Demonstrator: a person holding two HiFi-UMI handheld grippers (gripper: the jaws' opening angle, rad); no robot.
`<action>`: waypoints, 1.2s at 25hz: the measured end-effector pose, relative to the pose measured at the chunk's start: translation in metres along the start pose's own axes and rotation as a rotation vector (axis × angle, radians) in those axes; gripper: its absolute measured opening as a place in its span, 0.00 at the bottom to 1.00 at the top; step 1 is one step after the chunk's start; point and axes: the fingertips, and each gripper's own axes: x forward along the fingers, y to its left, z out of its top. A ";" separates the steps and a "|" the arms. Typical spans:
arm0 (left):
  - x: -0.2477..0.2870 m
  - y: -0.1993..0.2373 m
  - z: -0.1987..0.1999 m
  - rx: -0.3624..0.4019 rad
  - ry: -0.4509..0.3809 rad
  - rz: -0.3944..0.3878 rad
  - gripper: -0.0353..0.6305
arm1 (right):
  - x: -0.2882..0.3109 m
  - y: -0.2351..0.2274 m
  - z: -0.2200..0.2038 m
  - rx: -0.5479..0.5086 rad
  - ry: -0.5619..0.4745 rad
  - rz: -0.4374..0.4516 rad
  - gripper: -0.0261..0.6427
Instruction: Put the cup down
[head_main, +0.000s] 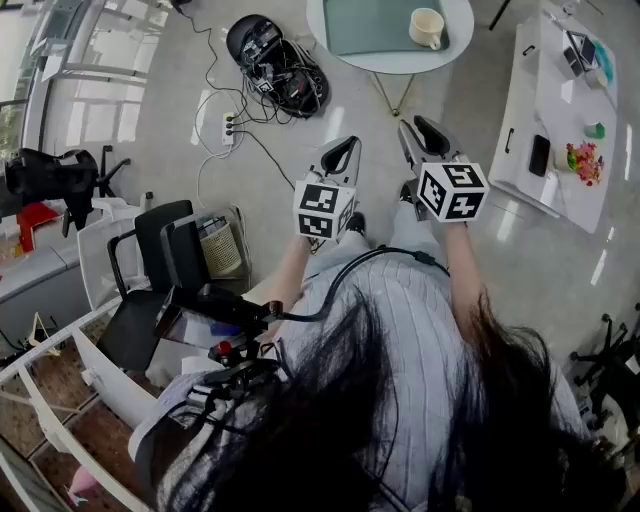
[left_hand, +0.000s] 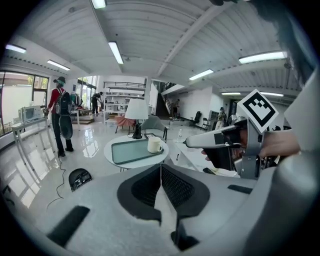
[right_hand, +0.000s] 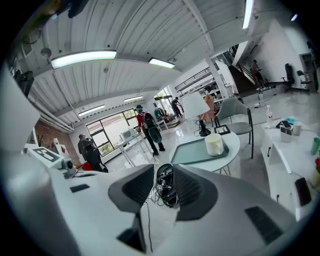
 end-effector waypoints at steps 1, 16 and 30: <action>-0.006 0.003 -0.001 0.011 -0.006 -0.012 0.08 | -0.002 0.008 -0.004 0.005 -0.006 -0.013 0.24; -0.107 0.031 -0.037 0.061 -0.066 -0.144 0.08 | -0.036 0.125 -0.068 0.028 -0.075 -0.129 0.20; -0.141 -0.016 -0.051 0.060 -0.086 -0.204 0.08 | -0.098 0.151 -0.083 -0.010 -0.121 -0.179 0.14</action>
